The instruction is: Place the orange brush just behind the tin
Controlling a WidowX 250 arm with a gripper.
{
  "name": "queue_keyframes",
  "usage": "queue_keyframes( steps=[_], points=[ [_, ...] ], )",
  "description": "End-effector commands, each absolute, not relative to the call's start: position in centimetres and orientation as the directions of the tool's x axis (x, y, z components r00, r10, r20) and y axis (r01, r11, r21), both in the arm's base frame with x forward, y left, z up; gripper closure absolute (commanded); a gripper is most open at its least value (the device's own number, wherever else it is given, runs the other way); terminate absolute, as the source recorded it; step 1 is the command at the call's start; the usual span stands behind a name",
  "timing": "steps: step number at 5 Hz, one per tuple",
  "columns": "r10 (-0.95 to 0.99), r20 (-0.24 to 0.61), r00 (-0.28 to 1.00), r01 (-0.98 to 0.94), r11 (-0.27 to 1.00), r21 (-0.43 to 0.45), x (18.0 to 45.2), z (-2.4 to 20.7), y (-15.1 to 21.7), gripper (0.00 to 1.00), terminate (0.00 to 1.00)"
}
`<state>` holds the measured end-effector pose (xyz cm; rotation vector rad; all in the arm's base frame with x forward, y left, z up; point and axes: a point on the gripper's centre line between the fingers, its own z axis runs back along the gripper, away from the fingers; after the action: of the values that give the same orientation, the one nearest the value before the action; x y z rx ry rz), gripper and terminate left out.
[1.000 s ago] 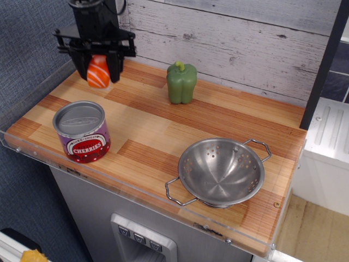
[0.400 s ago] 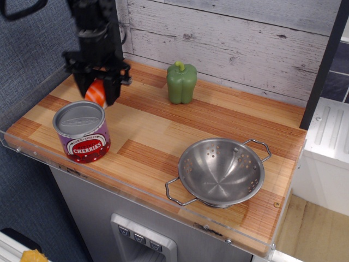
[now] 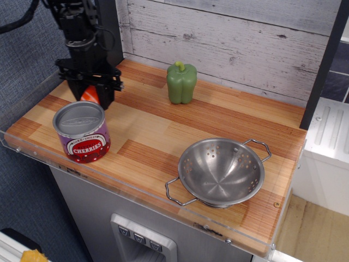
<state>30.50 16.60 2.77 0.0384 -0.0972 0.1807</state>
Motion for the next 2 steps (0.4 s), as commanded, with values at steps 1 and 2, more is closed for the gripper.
queue_keyframes(
  steps=[1, 2],
  points=[
    [0.226, 0.137, 0.964, -0.234, 0.971, 0.049, 30.31, 3.43, 16.92, 1.00, 0.00],
    [0.228, 0.090, 0.969, -0.234, 0.971, 0.058, 30.51, 3.25, 16.92, 0.00, 0.00]
  ],
)
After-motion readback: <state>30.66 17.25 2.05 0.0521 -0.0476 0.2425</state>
